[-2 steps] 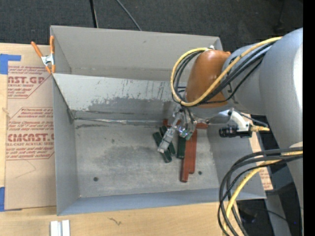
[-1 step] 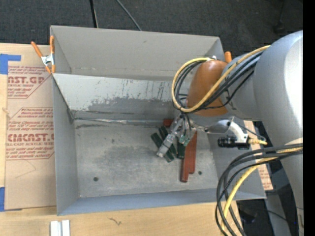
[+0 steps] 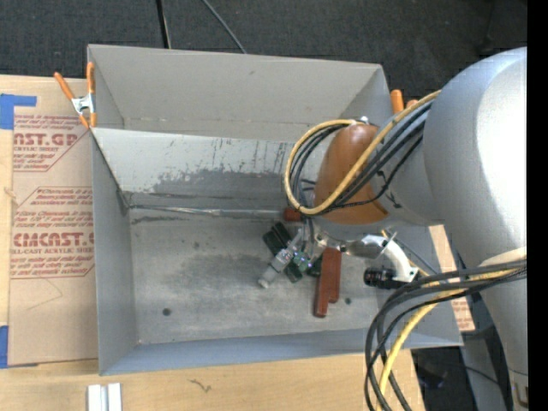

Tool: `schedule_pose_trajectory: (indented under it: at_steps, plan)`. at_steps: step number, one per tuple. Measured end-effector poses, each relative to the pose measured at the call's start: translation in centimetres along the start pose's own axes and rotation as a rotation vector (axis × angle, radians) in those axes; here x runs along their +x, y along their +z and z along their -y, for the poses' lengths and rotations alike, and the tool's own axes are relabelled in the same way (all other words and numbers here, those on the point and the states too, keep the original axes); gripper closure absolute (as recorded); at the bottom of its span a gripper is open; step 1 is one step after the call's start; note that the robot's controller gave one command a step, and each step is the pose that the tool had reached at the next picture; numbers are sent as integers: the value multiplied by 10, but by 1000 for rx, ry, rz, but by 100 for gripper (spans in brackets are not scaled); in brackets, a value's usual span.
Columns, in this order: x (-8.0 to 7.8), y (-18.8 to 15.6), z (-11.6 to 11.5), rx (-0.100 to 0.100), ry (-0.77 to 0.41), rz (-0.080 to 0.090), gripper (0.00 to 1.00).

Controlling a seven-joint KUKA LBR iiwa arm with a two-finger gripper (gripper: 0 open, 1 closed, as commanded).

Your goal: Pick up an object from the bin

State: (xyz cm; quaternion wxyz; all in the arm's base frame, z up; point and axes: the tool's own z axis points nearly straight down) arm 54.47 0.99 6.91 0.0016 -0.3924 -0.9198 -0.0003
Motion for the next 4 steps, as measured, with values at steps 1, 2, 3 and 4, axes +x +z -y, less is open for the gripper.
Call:
schedule_pose_trajectory:
  at_steps: [1, 2, 3, 4]
  plan:
    - [-1, 0, 0, -1, 1, 2, 100]
    - [-1, -20, 0, -2, 0, 3, 100]
    - [-1, -51, -1, -3, -1, 4, 100]
    - [-2, -119, -2, -6, -2, 7, 100]
